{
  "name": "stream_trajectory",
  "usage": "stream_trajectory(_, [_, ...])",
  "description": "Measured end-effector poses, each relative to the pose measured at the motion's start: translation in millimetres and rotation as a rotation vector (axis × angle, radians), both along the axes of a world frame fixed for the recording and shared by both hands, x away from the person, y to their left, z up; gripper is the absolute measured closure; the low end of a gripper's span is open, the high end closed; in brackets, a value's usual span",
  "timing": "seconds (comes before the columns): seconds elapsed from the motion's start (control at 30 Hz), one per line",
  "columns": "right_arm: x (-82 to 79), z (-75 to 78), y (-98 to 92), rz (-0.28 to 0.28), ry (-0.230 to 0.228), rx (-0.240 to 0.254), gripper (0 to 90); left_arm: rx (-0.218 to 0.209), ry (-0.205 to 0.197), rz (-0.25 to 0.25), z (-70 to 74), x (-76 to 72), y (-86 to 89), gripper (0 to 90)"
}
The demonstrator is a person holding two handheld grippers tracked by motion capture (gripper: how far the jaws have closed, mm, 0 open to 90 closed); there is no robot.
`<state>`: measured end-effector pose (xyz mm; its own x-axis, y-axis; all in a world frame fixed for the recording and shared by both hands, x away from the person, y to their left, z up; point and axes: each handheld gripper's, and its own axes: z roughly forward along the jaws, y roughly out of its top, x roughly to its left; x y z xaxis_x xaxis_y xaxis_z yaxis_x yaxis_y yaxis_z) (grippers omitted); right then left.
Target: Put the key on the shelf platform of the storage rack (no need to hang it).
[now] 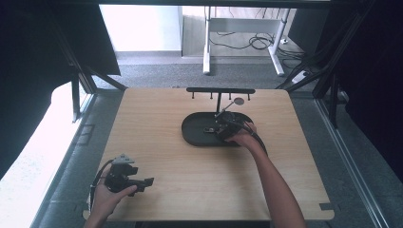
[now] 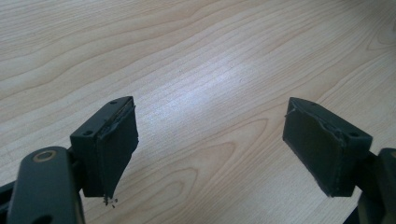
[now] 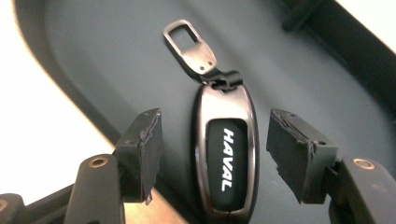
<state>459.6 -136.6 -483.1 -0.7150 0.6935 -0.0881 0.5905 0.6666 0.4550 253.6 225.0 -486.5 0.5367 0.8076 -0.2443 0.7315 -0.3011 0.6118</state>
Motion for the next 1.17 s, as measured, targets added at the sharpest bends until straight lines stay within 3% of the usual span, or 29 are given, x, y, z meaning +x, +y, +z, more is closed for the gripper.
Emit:
stream_trajectory(0.13, [-16.4,8.8,-2.1,0.027,-0.035,0.034,37.0,0.001,0.002,0.004,-0.1,-0.1,-0.4,18.3])
stream_trajectory(0.43, [-54.1,18.2,-14.1,0.067,-0.053,0.077,39.3,0.007,0.004,0.000,-0.5,-0.1,-2.2,18.3])
stream_trajectory(0.6, [-76.5,14.4,-23.0,0.068,-0.041,0.088,39.5,0.007,0.005,0.000,-0.4,-0.4,-2.9,18.3])
stream_trajectory(0.9, [-120.4,3.1,-50.3,0.049,-0.048,0.177,39.7,0.012,0.005,-0.003,-0.9,-0.4,-4.1,18.3])
stream_trajectory(1.1, [-138.5,-7.2,-65.6,0.024,-0.058,0.231,40.0,0.012,0.008,0.000,-1.3,0.2,-4.1,18.3])
stream_trajectory(1.17, [-140.6,-7.0,-67.7,0.030,-0.061,0.220,39.8,0.013,0.008,0.000,-1.3,0.2,-4.5,18.3])
